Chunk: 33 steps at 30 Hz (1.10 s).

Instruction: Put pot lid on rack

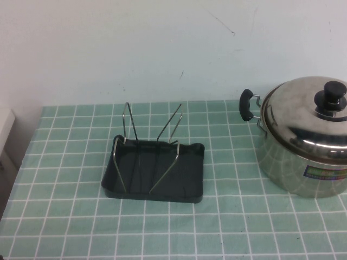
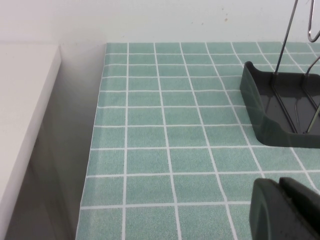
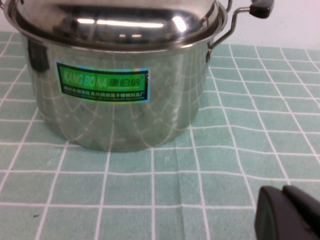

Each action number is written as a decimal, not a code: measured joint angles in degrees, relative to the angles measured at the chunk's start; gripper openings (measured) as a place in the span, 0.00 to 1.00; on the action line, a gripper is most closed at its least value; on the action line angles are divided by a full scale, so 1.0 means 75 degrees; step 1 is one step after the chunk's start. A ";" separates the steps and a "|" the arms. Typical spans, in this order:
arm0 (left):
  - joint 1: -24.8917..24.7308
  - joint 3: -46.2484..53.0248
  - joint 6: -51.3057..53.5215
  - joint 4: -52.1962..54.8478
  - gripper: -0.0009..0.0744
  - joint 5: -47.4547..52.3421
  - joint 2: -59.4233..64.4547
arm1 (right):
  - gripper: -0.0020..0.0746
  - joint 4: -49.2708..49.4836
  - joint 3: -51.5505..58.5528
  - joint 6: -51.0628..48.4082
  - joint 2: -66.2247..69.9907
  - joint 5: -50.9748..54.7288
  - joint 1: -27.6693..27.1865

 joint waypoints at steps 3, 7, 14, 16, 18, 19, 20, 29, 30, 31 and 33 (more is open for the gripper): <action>0.0000 0.0000 -0.0015 0.0016 0.01 0.0000 0.0000 | 0.02 0.0000 0.0000 0.0000 0.0000 0.0000 0.0000; 0.0000 0.0000 -0.0015 0.0016 0.01 0.0017 0.0000 | 0.02 0.0000 0.0000 0.0000 0.0000 0.0000 0.0000; 0.0000 0.0000 -0.0015 0.0016 0.01 0.0017 0.0000 | 0.02 0.0000 0.0000 0.0000 0.0000 0.0000 0.0000; 0.0000 0.0000 -0.0015 0.0016 0.01 0.0017 0.0000 | 0.02 0.0000 0.0000 0.0000 0.0000 0.0000 0.0000; 0.0000 0.0000 -0.0015 0.0016 0.01 0.0017 0.0000 | 0.02 0.0000 0.0000 0.0000 0.0000 0.0000 0.0000; 0.0000 0.0000 -0.0015 0.0016 0.01 0.0017 0.0000 | 0.02 0.0000 0.0000 0.0000 0.0000 0.0000 0.0000; 0.0000 0.0000 -0.0015 0.0016 0.01 0.0017 0.0000 | 0.02 0.0000 0.0000 0.0000 0.0000 -0.0014 0.0000; 0.0000 0.0025 -0.0015 0.0031 0.01 -0.0764 0.0000 | 0.02 0.0000 0.0048 0.0000 0.0000 -0.1083 0.0000; 0.0000 0.0025 -0.0015 0.0045 0.01 -0.0987 0.0000 | 0.02 0.0000 0.0048 0.0000 0.0000 -0.1356 0.0000; 0.0000 0.0025 -0.0015 0.0045 0.01 -0.1237 0.0000 | 0.02 0.0000 0.0048 0.0000 0.0000 -0.1661 0.0000; 0.0000 0.0025 0.0001 0.0045 0.01 -0.1770 0.0000 | 0.02 0.0000 0.0048 0.0000 0.0000 -0.2337 0.0000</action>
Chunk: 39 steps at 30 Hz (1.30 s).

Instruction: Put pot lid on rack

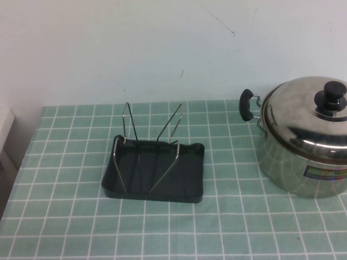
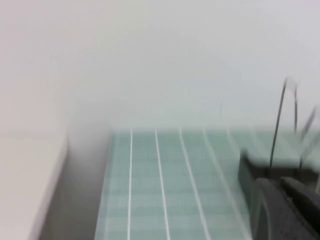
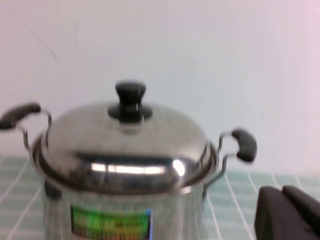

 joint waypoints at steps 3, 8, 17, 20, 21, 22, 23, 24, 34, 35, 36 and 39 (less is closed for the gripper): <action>0.0000 0.0000 0.0000 0.0000 0.01 -0.1013 0.0000 | 0.02 -0.0011 0.0000 0.0000 0.0000 -0.1091 0.0000; 0.0000 0.0000 0.0000 0.0000 0.01 -0.2856 0.0000 | 0.02 -0.0030 0.0000 0.0004 0.0000 -0.2868 0.0000; 0.0000 0.0000 0.0000 -0.0157 0.01 -0.4393 0.0000 | 0.02 -0.0030 0.0000 0.0004 0.0000 -0.4805 0.0000; 0.0000 0.0000 0.0000 -0.0304 0.01 -0.4801 0.0000 | 0.02 -0.0030 0.0000 -0.0130 0.0000 -0.4882 0.0000; 0.0000 0.0000 0.0000 -0.0321 0.01 -0.4912 0.0000 | 0.02 -0.0030 0.0000 -0.0281 0.0000 -0.4893 0.0000; 0.0000 0.0000 0.0000 -0.0341 0.01 -0.4968 0.0000 | 0.02 -0.0030 0.0000 -0.0453 0.0000 -0.4893 0.0000; 0.0000 -0.0034 0.0000 -0.0354 0.01 -0.4931 0.0000 | 0.02 -0.0030 -0.0025 -0.0642 0.0000 -0.4828 0.0000; 0.0000 -0.0113 0.0000 -0.0372 0.01 -0.4804 0.0000 | 0.02 -0.0030 -0.0136 -0.0817 0.0000 -0.4644 0.0000; 0.0000 -0.2782 0.1358 -0.0385 0.01 -0.1998 0.0850 | 0.02 -0.0201 -0.2599 -0.1346 0.0891 -0.2002 0.0000; 0.0000 -0.2986 0.1425 -0.0385 0.01 -0.1938 0.1122 | 0.02 -0.0240 -0.2747 -0.1346 0.1168 -0.1959 0.0000; 0.0000 -0.3125 0.1425 -0.0385 0.01 -0.1879 0.1339 | 0.02 -0.0257 -0.2836 -0.1346 0.1407 -0.1938 0.0000; 0.0000 -0.3391 0.1065 -0.0385 0.01 -0.1966 0.2122 | 0.02 -0.0286 -0.2954 -0.1346 0.2376 -0.2076 0.0000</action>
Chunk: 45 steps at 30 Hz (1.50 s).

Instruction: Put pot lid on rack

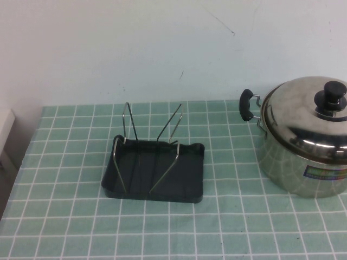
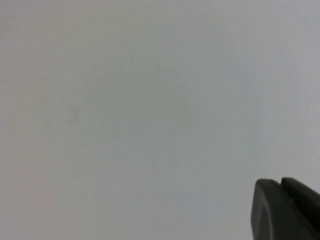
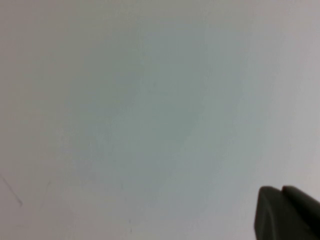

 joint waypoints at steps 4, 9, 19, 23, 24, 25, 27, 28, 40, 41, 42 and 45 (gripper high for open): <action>0.0000 0.0038 -0.1645 0.0272 0.01 -0.0694 0.1080 | 0.02 -0.0051 0.0000 0.0000 0.1466 -0.0584 0.0000; 0.0000 0.0353 -0.2809 0.2635 0.01 -0.2891 0.2372 | 0.02 -0.0427 0.0000 0.0138 0.3493 -0.2683 0.0063; 0.0000 0.0367 -0.5294 0.5659 0.01 -0.6336 0.4717 | 0.07 -0.1826 -0.0586 0.1052 0.8103 -0.6440 0.0081; 0.0000 0.0367 -0.5510 0.5744 0.01 -0.6601 0.5127 | 0.32 -0.2118 -0.1098 0.1378 0.9382 -0.6765 0.0081; 0.0000 0.0367 -0.5551 0.5744 0.01 -0.6620 0.5178 | 0.42 -0.2198 -0.1232 0.1602 0.9595 -0.6775 0.0081; 0.0000 0.0367 -0.5594 0.5747 0.01 -0.6633 0.5201 | 0.53 -0.2259 -0.1364 0.1843 0.9763 -0.6794 0.0081; 0.0000 0.0367 -0.5713 0.5761 0.01 -0.6633 0.5212 | 0.70 -0.2304 -0.1636 0.2310 0.9985 -0.6686 0.0081; 0.0000 0.0367 -0.5729 0.5780 0.01 -0.6633 0.5212 | 0.77 -0.2321 -0.1807 0.2471 1.0083 -0.6522 0.0081; 0.0000 0.0367 -0.6212 0.6582 0.01 -0.6619 0.5212 | 0.77 -0.2888 -0.2680 0.2729 1.0778 -0.5191 0.0081; 0.0000 0.0367 -0.6290 0.6582 0.01 -0.6619 0.5212 | 0.72 -0.2888 -0.2680 0.2729 1.0778 -0.5170 0.0081; 0.0000 0.0367 -0.6373 0.6582 0.01 -0.6619 0.5212 | 0.64 -0.2888 -0.2680 0.2729 1.0778 -0.5151 0.0081; 0.0000 0.0367 -0.6714 0.6600 0.01 -0.6619 0.5212 | 0.48 -0.2888 -0.2680 0.2729 1.0778 -0.5152 0.0081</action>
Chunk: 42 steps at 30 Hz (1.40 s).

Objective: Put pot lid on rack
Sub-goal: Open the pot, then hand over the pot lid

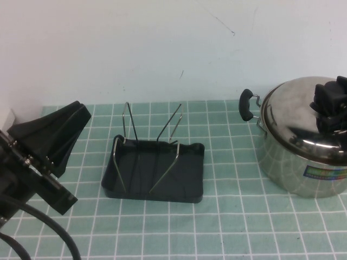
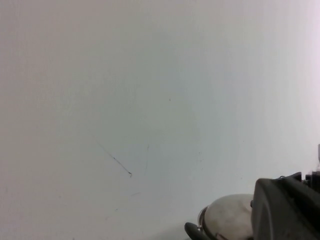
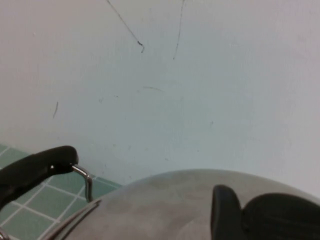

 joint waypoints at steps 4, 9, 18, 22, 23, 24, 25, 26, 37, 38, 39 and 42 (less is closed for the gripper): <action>0.0000 0.0000 -0.0541 0.0000 0.01 0.0000 0.0000 | 0.48 0.0000 0.0000 0.0000 0.0000 0.0006 0.0000; 0.0000 0.0000 -0.2326 0.0015 0.01 -0.0225 0.0000 | 0.48 0.0000 0.0000 0.0000 0.0017 -0.0521 0.0000; 0.0000 0.0000 -0.5737 0.0893 0.08 -0.0818 0.0000 | 0.48 0.0031 0.0000 0.0393 -0.0940 -0.1558 0.0016; 0.0000 0.0000 -0.7379 0.1020 0.43 -0.0862 0.0000 | 0.48 -0.1024 0.0000 0.1086 -0.1889 -0.1607 0.0252; 0.0000 0.0000 -0.7849 0.1037 0.55 -0.0862 0.0000 | 0.48 -0.1397 0.0000 0.1222 -0.2139 -0.1646 0.0419; 0.0000 0.0000 -0.8243 0.1037 0.67 -0.0862 0.0000 | 0.48 -0.1691 0.0000 0.1298 -0.2329 -0.1665 0.0643; 0.0000 0.0000 -0.8529 0.1049 0.75 -0.0874 0.0000 | 0.48 -0.2024 0.0000 0.1372 -0.2550 -0.1712 0.0920; 0.0000 0.0000 -0.8717 0.1052 0.81 -0.0874 0.0000 | 0.48 -0.2281 0.0000 0.1473 -0.2785 -0.1752 0.1240; 0.0000 0.0000 -0.9376 0.1342 0.93 -0.0874 0.0000 | 0.48 -0.1839 0.0000 0.1424 -0.3265 -0.1446 0.4703; 0.0000 0.0000 -0.9426 0.1397 0.93 -0.0874 0.0000 | 0.48 -0.1719 0.0000 0.1239 -0.3265 -0.1365 0.4898; 0.0000 0.0000 -0.9485 0.1440 0.93 -0.0912 0.0000 | 0.48 -0.1606 0.0000 0.1068 -0.3265 -0.1253 0.5066; 0.0000 0.0000 -0.9592 0.1614 0.93 -0.0959 0.0000 | 0.48 -0.1383 0.0000 0.0781 -0.3265 -0.0906 0.5381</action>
